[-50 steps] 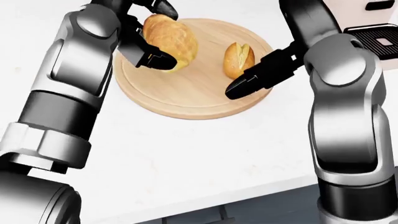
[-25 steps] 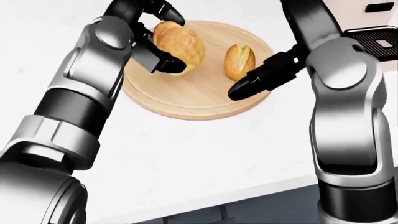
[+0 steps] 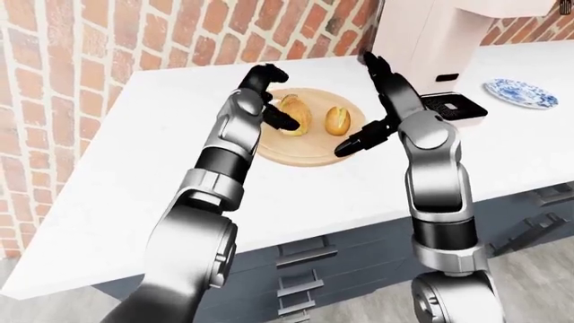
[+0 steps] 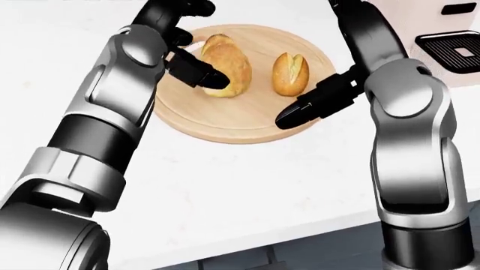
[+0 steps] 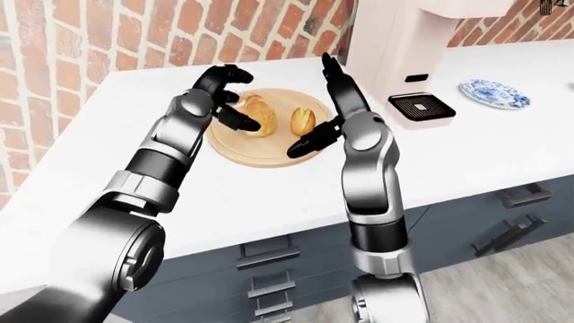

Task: Place all breads on the cutting board.

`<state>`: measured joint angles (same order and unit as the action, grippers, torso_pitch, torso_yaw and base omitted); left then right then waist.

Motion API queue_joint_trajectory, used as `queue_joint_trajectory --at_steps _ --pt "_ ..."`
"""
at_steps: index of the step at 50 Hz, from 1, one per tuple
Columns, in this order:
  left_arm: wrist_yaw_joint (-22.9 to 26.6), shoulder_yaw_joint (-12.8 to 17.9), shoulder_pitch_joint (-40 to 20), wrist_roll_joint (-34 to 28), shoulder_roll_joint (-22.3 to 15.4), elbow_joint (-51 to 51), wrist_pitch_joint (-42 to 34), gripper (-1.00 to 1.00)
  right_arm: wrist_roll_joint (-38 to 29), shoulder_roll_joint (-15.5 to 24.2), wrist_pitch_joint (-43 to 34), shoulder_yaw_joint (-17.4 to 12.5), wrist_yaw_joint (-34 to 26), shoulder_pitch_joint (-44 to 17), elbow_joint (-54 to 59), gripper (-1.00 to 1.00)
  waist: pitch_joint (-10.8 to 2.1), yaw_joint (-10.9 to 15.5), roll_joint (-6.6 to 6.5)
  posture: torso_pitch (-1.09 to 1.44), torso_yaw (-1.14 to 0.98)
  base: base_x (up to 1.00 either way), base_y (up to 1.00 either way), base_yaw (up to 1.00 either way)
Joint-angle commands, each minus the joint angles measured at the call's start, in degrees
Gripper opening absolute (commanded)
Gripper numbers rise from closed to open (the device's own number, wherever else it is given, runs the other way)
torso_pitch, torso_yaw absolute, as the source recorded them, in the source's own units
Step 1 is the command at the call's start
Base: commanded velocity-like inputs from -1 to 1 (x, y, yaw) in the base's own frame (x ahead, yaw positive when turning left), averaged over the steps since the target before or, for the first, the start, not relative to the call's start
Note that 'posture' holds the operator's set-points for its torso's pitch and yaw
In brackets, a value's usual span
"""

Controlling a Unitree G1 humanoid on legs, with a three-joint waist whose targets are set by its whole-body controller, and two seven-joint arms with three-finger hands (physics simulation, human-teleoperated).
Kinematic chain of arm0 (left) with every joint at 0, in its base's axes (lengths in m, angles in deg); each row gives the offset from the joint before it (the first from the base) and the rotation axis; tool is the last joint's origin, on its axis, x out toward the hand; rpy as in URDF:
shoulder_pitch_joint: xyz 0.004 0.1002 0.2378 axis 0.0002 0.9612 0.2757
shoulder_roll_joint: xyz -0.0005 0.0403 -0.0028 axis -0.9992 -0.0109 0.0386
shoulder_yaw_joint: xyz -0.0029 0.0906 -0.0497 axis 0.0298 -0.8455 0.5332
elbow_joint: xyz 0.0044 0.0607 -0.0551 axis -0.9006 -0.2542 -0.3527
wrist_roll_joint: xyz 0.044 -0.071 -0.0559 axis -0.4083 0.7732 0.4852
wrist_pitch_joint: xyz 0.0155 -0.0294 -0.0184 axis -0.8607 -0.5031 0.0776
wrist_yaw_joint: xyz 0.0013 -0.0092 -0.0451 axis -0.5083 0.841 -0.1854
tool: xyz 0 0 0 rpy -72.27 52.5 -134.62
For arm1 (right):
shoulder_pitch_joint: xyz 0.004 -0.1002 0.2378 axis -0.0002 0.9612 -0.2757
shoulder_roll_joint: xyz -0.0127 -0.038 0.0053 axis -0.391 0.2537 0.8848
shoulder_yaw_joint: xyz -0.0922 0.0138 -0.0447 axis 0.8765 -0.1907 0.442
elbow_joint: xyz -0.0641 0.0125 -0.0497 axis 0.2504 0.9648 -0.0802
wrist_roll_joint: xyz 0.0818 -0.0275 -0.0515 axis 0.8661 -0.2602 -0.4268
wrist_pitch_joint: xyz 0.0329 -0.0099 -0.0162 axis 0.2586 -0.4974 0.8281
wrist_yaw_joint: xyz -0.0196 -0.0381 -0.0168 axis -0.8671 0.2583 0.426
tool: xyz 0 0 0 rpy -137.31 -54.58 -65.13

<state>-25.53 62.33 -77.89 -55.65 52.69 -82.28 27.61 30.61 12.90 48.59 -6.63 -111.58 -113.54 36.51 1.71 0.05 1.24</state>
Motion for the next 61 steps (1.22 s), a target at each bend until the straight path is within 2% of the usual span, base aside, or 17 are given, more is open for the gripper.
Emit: queue_joint_trajectory --at_steps 1,2,3,4,13,17,22,30,31,32,33,35,38,43,47,55,61 --pt "-0.55 0.16 -2.43 -0.43 -0.42 2.33 1.33 0.74 -0.32 0.6 1.34 -0.45 0.57 -2.22 -2.24 1.0 -1.9 0.02 0.14 0.0 0.0 0.0 0.0 0.0" --pt "-0.44 0.11 -2.44 -0.54 -0.37 2.49 1.22 0.81 -0.43 0.62 1.03 -0.37 0.42 -2.19 -2.63 1.0 -1.9 0.02 0.14 0.0 0.0 0.0 0.0 0.0" --pt "-0.32 0.11 -2.5 -0.62 -0.38 2.67 1.09 0.97 -0.52 0.63 0.76 -0.33 0.28 -2.19 -2.95 1.0 -1.91 0.03 0.15 0.0 0.0 0.0 0.0 0.0" --pt "-0.17 0.11 -2.53 -0.72 -0.41 2.95 0.92 1.0 -0.49 0.65 0.84 -0.36 0.28 -2.16 -2.92 1.0 -1.91 0.04 0.15 0.0 0.0 0.0 0.0 0.0" --pt "4.75 0.09 2.74 -2.08 -2.24 17.28 -5.14 1.0 -0.8 2.3 -1.85 -1.31 -1.99 -3.03 -5.98 1.0 -1.68 -0.07 0.03 0.0 0.0 0.0 0.0 0.0" --pt "9.3 -0.59 8.72 -5.12 -3.37 29.49 -9.61 1.0 -0.45 3.41 -3.31 -2.15 -2.83 -3.28 -7.66 1.0 -1.53 -0.11 -0.11 0.0 0.0 0.0 0.0 0.0" --pt "15.88 0.04 13.86 -8.63 -4.97 43.32 -15.31 1.0 -0.06 5.35 -5.6 -3.24 -4.38 -2.0 -11.5 1.0 -1.39 -0.1 -0.15 0.0 0.0 0.0 0.0 0.0" --pt "24.86 1.96 18.83 -13.43 -7.45 60.65 -23.05 1.0 -0.21 8.45 -10.73 -4.87 -8.0 -0.02 -19.9 1.0 -1.0 0.06 -0.07 0.0 0.0 0.0 0.0 0.0" --pt "26.05 2.66 18.95 -13.52 -8.31 62.09 -23.98 1.0 -0.07 8.89 -11.33 -5.48 -8.23 -0.1 -20.82 1.0 -0.94 0.05 -0.06 0.0 0.0 0.0 0.0 0.0" --pt "33.68 8.53 25.58 -14.05 -13.18 78.92 -32.07 1.0 0.35 13.89 -17.38 -11.81 -12.82 1.16 -29.84 1.0 -0.88 0.04 -0.06 0.0 0.0 0.0 0.0 0.0" --pt "34.63 9.09 26.65 -13.6 -14.36 81.88 -33.91 1.0 1.21 14.93 -18.62 -12.49 -12.91 1.85 -31.45 1.0 -1.16 0.08 -0.11 0.0 0.0 0.0 0.0 0.0" --pt "35.43 9.1 27.8 -12.93 -15.88 85.42 -36.29 1.0 2.93 16.03 -19.42 -12.88 -12.0 2.77 -32.62 1.0 -0.42 -0.13 -0.24 0.0 0.0 0.0 0.0 0.0" --pt "35.52 9.57 29.55 -11.8 -17.08 88.44 -37.6 1.0 5.12 17.04 -19.58 -13.7 -10.71 4.48 -33.9 1.0 0.23 0.07 -0.21 0.0 0.0 0.0 0.0 0.0" --pt "35.38 11.16 30.97 -9.62 -19.33 91.37 -39.65 1.0 8.53 19.7 -20.95 -15.85 -9.84 6.22 -36.18 1.0 -0.27 0.23 -0.02 0.0 0.0 0.0 0.0 0.0" --pt "35.53 13.28 32.32 -7.51 -21.85 94.11 -41.56 1.0 10.95 22.83 -24.4 -18.51 -10.46 7.16 -39.97 1.0 -0.1 0.28 -0.02 0.0 0.0 0.0 0.0 0.0" --pt "34.69 20.7 39.38 -1.2 -26.01 101.18 -44.29 1.0 16.72 26.76 -29.01 -26.5 -10.79 12.52 -47.48 1.0 0.39 0.25 0.03 0.0 0.0 0.0 0.0 0.0" --pt "33.97 27.5 43.78 4.71 -29.33 105.5 -46.7 1.0 21.77 29.15 -31.15 -34.29 -10.96 15.93 -50.82 1.0 0.5 0.28 0.03 0.0 0.0 0.0 0.0 0.0"
